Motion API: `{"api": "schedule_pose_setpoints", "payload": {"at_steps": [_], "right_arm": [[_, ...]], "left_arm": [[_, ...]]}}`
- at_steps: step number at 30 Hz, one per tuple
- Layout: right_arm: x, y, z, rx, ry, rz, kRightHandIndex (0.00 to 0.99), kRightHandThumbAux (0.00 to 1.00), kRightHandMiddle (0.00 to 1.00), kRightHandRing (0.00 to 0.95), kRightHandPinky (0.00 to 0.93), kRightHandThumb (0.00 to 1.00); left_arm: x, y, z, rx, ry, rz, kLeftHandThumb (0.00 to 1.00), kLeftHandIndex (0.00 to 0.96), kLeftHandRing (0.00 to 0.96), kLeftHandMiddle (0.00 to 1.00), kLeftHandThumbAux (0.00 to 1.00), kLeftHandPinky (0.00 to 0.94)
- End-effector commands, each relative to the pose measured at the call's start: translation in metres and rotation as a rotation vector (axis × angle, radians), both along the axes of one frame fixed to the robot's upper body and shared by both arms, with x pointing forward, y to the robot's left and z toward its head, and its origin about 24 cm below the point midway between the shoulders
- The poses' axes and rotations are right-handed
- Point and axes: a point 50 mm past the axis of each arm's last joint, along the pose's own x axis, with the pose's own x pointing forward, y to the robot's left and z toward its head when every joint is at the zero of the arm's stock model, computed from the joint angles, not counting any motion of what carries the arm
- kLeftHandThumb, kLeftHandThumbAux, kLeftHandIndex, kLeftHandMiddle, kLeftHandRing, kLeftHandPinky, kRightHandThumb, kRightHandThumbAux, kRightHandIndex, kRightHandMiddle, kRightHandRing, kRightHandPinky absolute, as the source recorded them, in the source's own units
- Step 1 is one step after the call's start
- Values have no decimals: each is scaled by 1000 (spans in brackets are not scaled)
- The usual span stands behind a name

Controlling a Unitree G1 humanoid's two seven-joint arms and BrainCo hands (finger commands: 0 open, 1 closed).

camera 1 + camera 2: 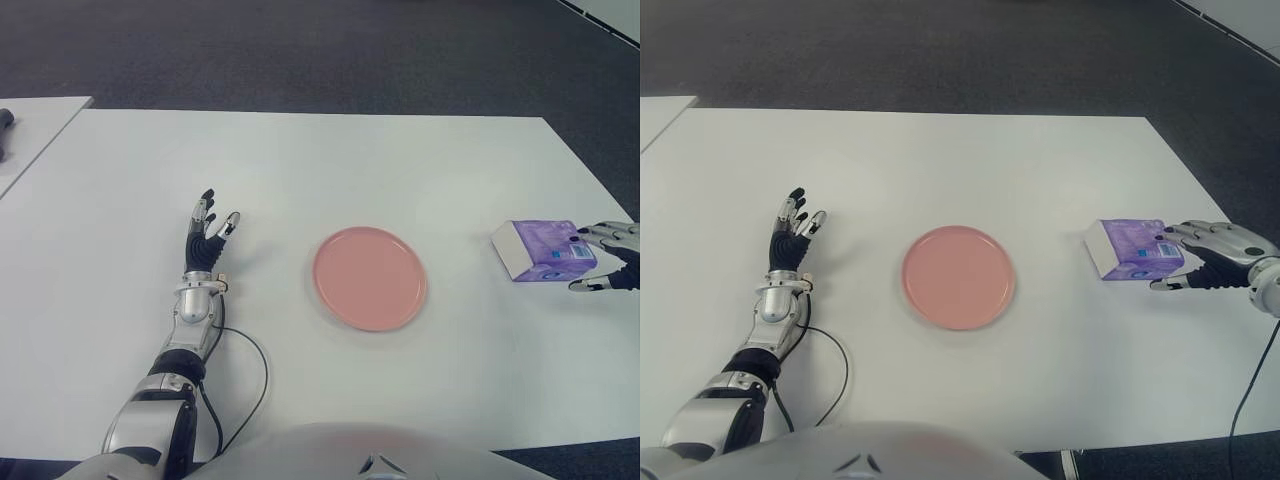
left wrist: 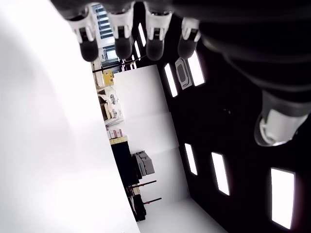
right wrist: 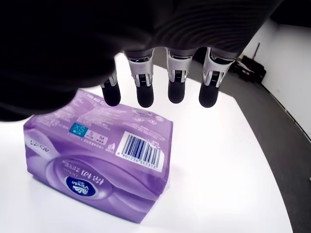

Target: Put the tissue paper into the plate.

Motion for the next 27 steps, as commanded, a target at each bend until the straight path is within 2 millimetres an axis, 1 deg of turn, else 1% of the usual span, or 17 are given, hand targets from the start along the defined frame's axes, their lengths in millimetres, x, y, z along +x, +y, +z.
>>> {"api": "schedule_pose_setpoints", "payload": {"at_steps": [1, 12, 18, 27], "right_arm": [[0, 4, -7, 30, 2, -4, 0, 178, 0, 0, 0, 573], [3, 9, -8, 49, -86, 10, 0, 171, 0, 0, 0, 559], [6, 16, -7, 37, -137, 46, 0, 171, 0, 0, 0, 555], [6, 18, -6, 31, -199, 84, 0, 171, 0, 0, 0, 544]], "left_arm": [[-9, 1, -10, 7, 43, -1, 0, 0, 0, 0, 478, 0], [-8, 0, -10, -3, 36, -6, 0, 0, 0, 0, 460, 0], [-9, 0, -10, -6, 24, -11, 0, 0, 0, 0, 460, 0], [-9, -2, -12, -8, 42, -11, 0, 0, 0, 0, 462, 0]]}}
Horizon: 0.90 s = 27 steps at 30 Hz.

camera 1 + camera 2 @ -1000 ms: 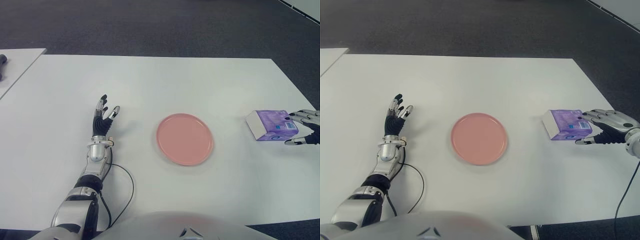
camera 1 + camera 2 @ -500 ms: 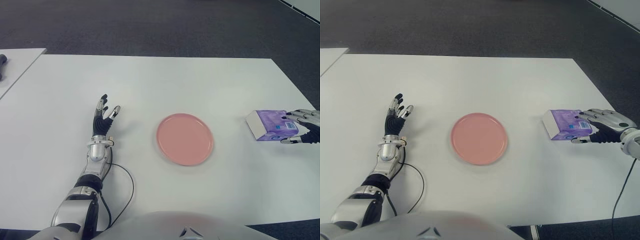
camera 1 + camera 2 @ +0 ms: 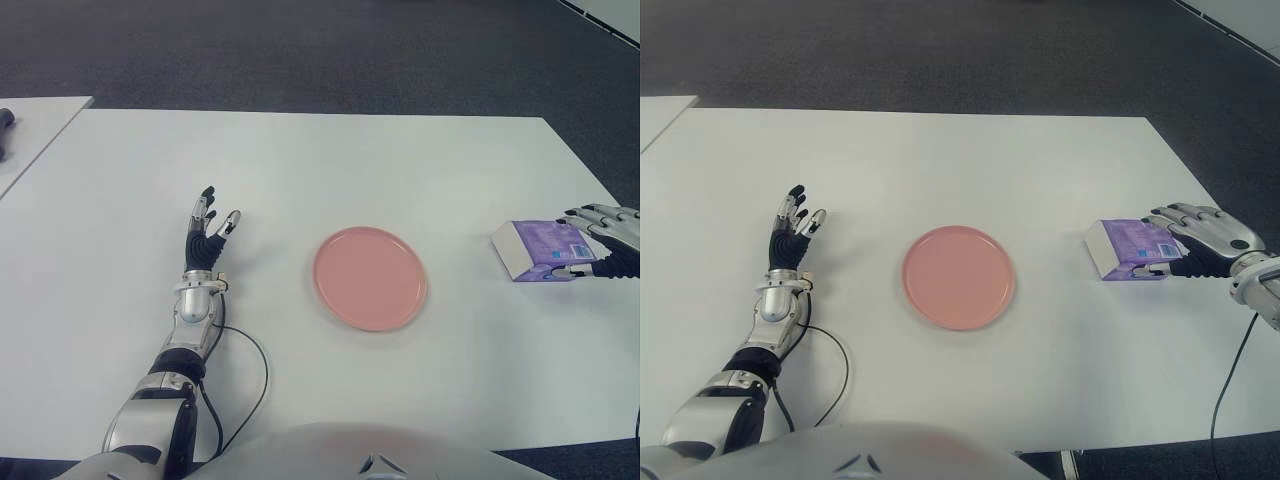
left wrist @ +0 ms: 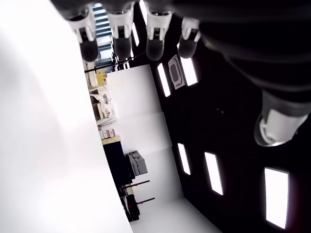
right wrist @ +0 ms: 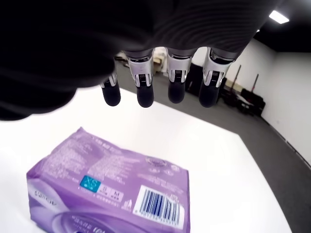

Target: Put the tissue paper into the plate.

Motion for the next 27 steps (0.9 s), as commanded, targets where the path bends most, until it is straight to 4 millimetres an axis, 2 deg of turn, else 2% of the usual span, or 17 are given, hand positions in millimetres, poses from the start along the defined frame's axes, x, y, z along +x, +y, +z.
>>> {"api": "schedule_pose_setpoints", "payload": {"at_steps": [1, 27], "right_arm": [[-2, 1, -7, 2, -3, 8, 0, 170, 0, 0, 0, 541], [2, 5, -16, -5, 29, -5, 0, 176, 0, 0, 0, 540]], "left_arm": [[-9, -1, -15, -9, 76, -2, 0, 0, 0, 0, 462, 0], [-11, -1, -17, -10, 97, 12, 0, 0, 0, 0, 491, 0]]}}
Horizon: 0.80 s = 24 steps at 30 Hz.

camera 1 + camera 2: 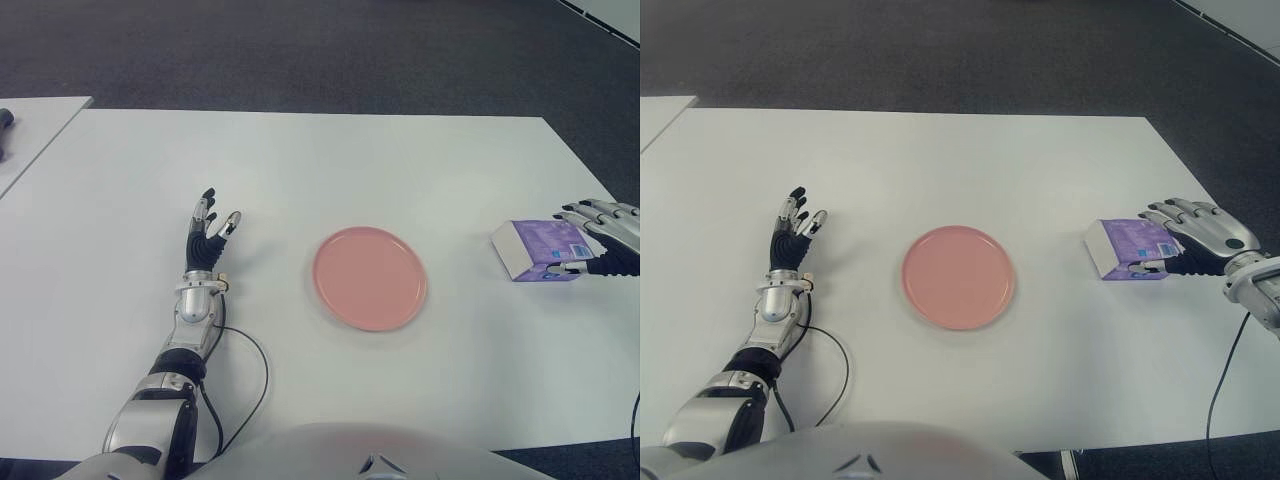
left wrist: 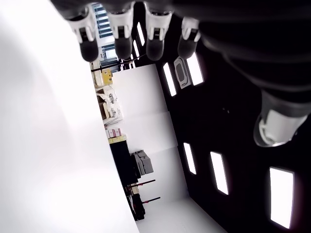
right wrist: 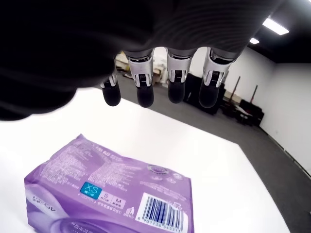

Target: Put the tissue paper into the plate.

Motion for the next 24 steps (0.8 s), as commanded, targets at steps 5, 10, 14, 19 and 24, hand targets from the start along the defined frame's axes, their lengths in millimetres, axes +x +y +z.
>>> {"api": "schedule_pose_setpoints", "payload": {"at_steps": [5, 10, 14, 19, 24], "right_arm": [[0, 3, -11, 8, 50, -13, 0, 184, 0, 0, 0, 543], [-1, 4, -14, 8, 63, -17, 0, 190, 0, 0, 0, 541], [-1, 5, -15, 9, 65, -18, 0, 197, 0, 0, 0, 549], [-3, 5, -19, 10, 70, -18, 0, 199, 0, 0, 0, 553], [-3, 6, -27, 12, 81, -17, 0, 201, 0, 0, 0, 550]], "left_arm": [[-12, -1, -13, -10, 60, 9, 0, 0, 0, 0, 499, 0], [-12, -1, -13, -15, 57, 10, 0, 0, 0, 0, 503, 0], [-12, -1, -13, -15, 54, 8, 0, 0, 0, 0, 503, 0], [-13, -1, -13, -10, 52, 5, 0, 0, 0, 0, 498, 0], [-12, -1, -13, -8, 54, 2, 0, 0, 0, 0, 491, 0]]}}
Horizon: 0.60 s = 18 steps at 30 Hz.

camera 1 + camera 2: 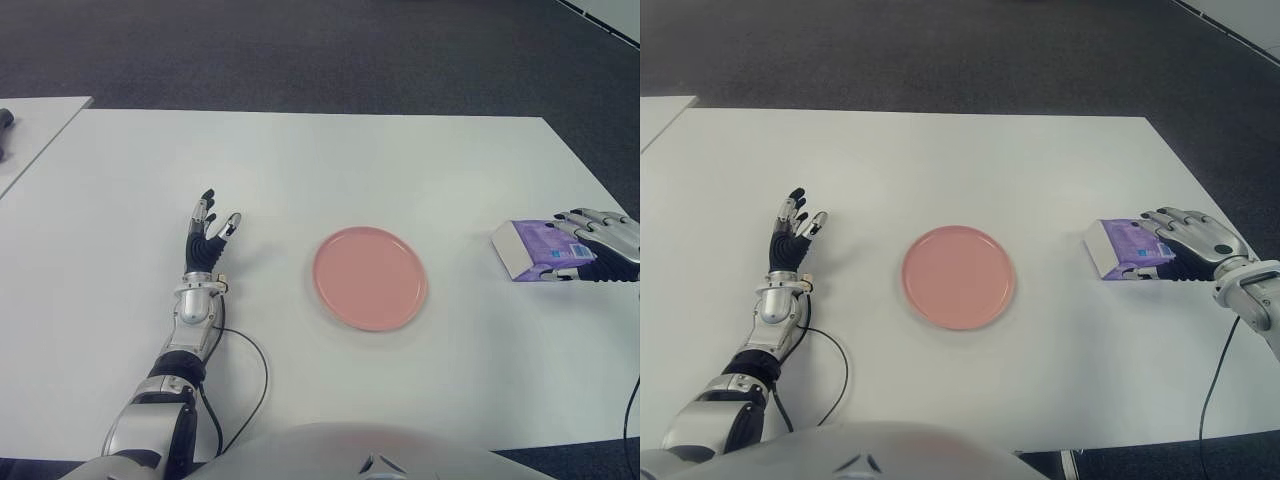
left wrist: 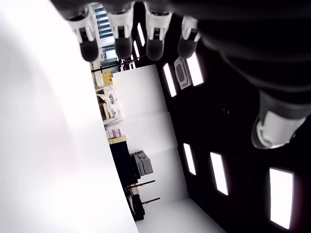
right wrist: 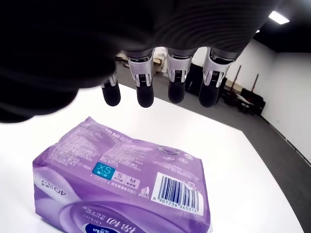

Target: Put the tissue paper into the plate.

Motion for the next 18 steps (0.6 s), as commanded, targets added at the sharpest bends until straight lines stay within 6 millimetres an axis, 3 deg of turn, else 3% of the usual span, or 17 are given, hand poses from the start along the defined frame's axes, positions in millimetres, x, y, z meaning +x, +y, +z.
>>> {"api": "schedule_pose_setpoints", "payload": {"at_steps": [1, 15, 18], "right_arm": [[-2, 3, -15, 5, 33, 2, 0, 201, 0, 0, 0, 549], [3, 10, -41, 31, 21, -18, 0, 215, 0, 0, 0, 570], [11, 7, -58, 24, 12, -39, 0, 207, 0, 0, 0, 557]], "left_arm": [[-10, -2, -13, -8, 61, 0, 0, 0, 0, 0, 491, 0], [-11, -2, -14, -10, 71, 4, 0, 0, 0, 0, 488, 0], [-12, -2, -15, -9, 73, 6, 0, 0, 0, 0, 487, 0]]}}
